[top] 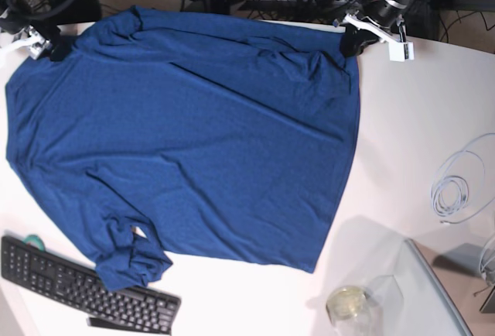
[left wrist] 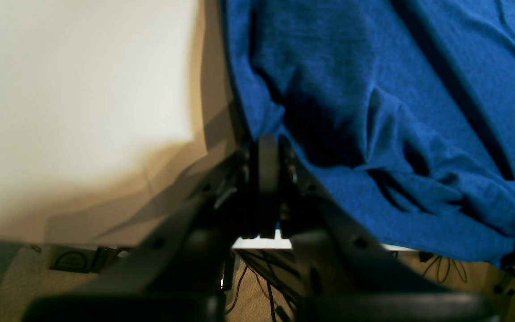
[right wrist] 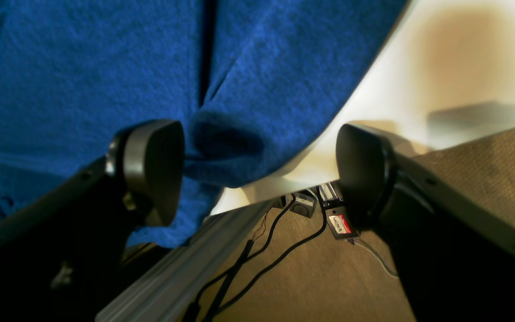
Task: Layout the t-shirt on the table in an organized manner, then fold the t-shirt properly
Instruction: 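Hold both shirt corners and pull them taut away from each other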
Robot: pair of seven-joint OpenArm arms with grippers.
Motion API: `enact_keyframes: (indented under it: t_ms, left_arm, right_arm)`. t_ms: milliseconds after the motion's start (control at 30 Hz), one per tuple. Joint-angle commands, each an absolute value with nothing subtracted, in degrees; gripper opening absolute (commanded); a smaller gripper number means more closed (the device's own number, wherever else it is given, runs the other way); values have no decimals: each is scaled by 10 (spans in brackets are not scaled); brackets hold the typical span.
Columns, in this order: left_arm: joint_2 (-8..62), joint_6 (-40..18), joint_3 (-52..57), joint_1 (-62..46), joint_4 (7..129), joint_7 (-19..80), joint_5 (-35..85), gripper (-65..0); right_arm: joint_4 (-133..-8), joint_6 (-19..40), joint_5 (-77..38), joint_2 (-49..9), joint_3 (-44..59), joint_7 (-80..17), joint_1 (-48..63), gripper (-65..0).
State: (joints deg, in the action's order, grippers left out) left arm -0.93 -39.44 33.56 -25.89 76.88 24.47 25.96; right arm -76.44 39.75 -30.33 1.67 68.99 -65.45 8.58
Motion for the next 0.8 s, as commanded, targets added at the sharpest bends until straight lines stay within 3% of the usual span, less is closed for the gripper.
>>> enact_keyframes:
  t_ms: [0,767]
  left_arm:
    - [-7,-400,337,-262,777,237,268,-650]
    - [-7,-400,337,-267,778,238,268,-650]
  right_arm:
    - [-768,400,-293,15,690,-681,88,-161]
    - [-770,400,-365,15,625,-700,116,-165]
